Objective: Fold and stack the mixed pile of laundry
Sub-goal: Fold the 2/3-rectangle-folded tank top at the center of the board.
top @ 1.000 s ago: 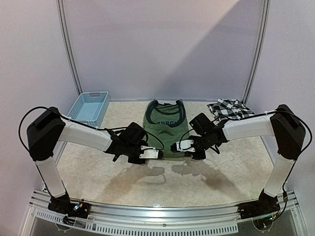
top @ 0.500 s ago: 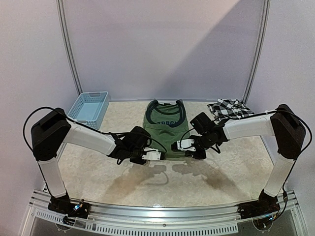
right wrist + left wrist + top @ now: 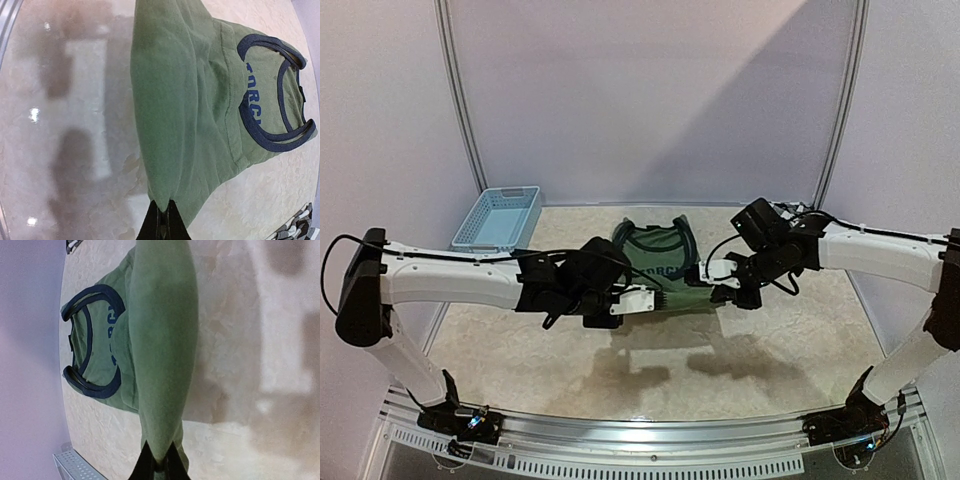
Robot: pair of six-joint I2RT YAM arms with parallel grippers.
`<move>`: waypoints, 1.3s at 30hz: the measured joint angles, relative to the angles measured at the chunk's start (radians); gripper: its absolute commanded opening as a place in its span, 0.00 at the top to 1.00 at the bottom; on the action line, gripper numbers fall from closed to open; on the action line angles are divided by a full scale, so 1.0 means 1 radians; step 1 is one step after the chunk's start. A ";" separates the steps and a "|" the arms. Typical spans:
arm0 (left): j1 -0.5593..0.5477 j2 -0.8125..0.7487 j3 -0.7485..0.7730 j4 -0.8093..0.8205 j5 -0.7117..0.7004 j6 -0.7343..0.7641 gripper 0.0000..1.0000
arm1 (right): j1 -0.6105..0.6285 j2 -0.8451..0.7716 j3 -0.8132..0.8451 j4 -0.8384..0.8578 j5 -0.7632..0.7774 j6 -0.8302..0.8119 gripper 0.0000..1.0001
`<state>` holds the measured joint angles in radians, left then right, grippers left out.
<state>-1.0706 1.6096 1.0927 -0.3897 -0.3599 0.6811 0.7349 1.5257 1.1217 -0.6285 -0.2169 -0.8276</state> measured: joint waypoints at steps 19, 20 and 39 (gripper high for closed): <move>0.043 0.022 0.273 -0.254 -0.068 -0.200 1.00 | -0.095 0.069 0.255 -0.092 0.023 0.046 1.00; 0.064 0.038 0.274 -0.237 -0.064 -0.200 1.00 | -0.106 0.092 0.268 -0.081 0.023 0.046 1.00; 0.354 0.523 0.625 -0.019 -0.040 -0.202 1.00 | -0.241 0.653 0.741 0.127 0.098 0.140 1.00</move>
<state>-0.7170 2.1326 1.7180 -0.4084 -0.4000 0.4789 0.4934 2.1792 1.8626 -0.5018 -0.1184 -0.6876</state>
